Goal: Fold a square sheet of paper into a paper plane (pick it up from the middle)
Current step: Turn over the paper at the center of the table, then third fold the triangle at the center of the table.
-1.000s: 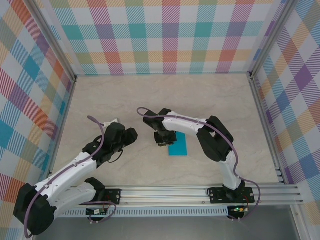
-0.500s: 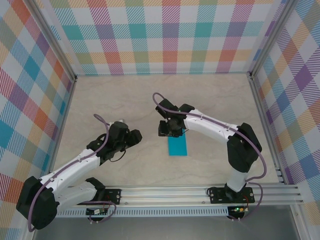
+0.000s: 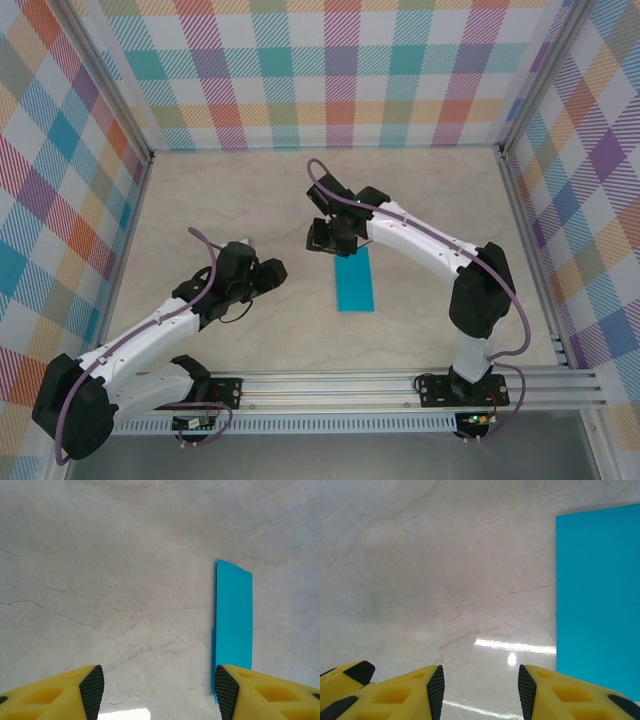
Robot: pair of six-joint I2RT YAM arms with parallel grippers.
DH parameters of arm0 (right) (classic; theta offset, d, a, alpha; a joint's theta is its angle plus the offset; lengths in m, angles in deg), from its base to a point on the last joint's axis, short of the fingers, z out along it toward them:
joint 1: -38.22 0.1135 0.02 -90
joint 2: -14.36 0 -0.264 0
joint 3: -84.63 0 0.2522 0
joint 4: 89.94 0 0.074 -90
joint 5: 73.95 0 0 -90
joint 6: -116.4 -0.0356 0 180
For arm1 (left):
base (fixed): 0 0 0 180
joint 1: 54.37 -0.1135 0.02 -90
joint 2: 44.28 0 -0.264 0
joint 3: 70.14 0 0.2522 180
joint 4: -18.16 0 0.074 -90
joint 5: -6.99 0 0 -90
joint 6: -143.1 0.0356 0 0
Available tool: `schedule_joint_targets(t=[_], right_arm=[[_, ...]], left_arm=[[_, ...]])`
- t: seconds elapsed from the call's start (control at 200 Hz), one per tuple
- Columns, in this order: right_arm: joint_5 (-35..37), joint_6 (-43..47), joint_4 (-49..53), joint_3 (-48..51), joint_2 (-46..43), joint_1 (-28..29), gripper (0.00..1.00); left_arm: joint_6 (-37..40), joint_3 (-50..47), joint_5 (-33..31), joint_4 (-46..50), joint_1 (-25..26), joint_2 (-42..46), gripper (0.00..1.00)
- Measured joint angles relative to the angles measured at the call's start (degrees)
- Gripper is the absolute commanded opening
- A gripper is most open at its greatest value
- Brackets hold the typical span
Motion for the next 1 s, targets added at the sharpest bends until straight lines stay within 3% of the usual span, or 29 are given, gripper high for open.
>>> schedule_joint_targets(t=[0.37,0.66,1.0], right_arm=[[-2.47,1.27,0.04,0.94,-0.13,-3.19,0.46],[-8.13,2.38,-10.58,23.74,-7.89,-9.07,0.35],[-10.60,2.62,-20.68,37.38,-9.88,-11.04,0.33]], left_arm=[[0.24,1.16,2.25,-1.60,0.00,-3.61,0.61],[0.98,5.22,8.79,-5.70,0.24,-14.03,0.46],[1.51,11.98,12.26,-8.96,2.78,-25.38,0.41]])
